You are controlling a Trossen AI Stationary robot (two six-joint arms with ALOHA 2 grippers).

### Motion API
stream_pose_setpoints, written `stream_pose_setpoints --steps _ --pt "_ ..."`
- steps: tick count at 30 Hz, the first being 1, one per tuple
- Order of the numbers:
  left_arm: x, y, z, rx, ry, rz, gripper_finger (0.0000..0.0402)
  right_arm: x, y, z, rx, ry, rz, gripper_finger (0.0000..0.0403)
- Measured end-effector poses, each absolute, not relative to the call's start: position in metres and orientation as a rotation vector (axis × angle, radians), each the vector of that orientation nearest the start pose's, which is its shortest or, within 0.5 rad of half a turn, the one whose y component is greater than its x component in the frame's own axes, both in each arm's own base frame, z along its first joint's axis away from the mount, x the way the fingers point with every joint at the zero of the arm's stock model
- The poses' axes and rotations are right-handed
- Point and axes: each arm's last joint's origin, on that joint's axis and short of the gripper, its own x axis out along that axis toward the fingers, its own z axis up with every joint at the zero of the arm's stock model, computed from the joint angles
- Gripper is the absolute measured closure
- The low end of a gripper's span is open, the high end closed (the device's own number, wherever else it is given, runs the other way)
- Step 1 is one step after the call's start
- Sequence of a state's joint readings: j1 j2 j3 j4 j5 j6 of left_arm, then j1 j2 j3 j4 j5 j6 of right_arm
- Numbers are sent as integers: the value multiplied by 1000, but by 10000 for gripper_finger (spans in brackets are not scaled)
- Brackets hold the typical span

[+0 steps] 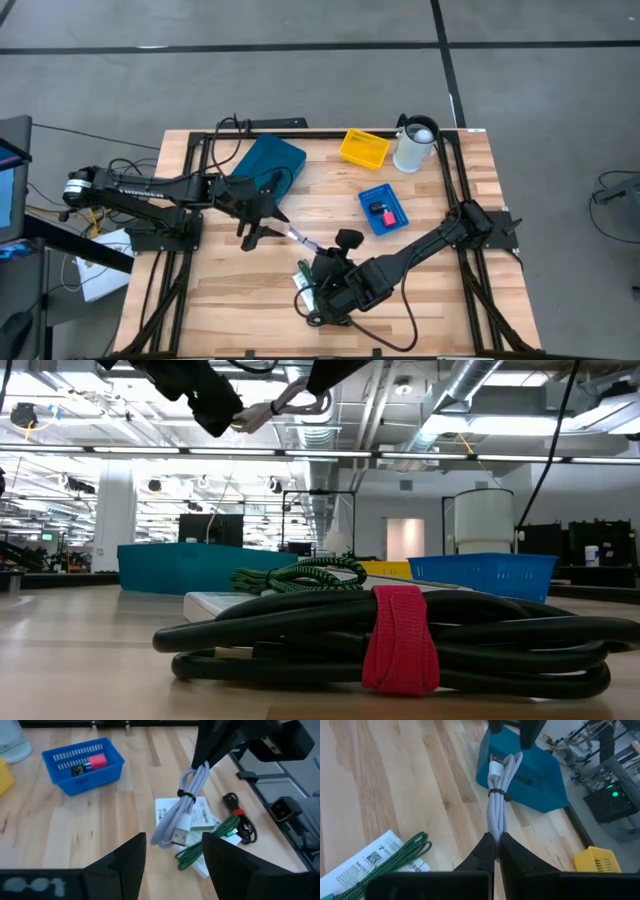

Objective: Pick and place items into bin
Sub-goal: Put the purple charger cable into the dark blue bin

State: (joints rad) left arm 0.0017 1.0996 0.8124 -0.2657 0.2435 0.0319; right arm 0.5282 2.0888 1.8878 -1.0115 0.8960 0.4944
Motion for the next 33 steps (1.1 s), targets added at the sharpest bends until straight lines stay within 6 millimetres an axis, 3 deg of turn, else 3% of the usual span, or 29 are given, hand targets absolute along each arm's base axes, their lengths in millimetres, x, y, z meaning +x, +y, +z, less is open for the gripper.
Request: stream_pose_setpoints --steps 10,21,25,33 --pt "233 -7 276 -43 551 -249 219 389 201 279 -382 741 -528 402" --pt "233 -7 276 6 544 -267 232 397 194 282 -395 723 -517 401" --pt "233 -7 276 41 538 -283 269 399 191 282 -399 730 -519 401" --pt "233 -7 276 104 534 -301 387 401 187 281 -390 742 -514 401"
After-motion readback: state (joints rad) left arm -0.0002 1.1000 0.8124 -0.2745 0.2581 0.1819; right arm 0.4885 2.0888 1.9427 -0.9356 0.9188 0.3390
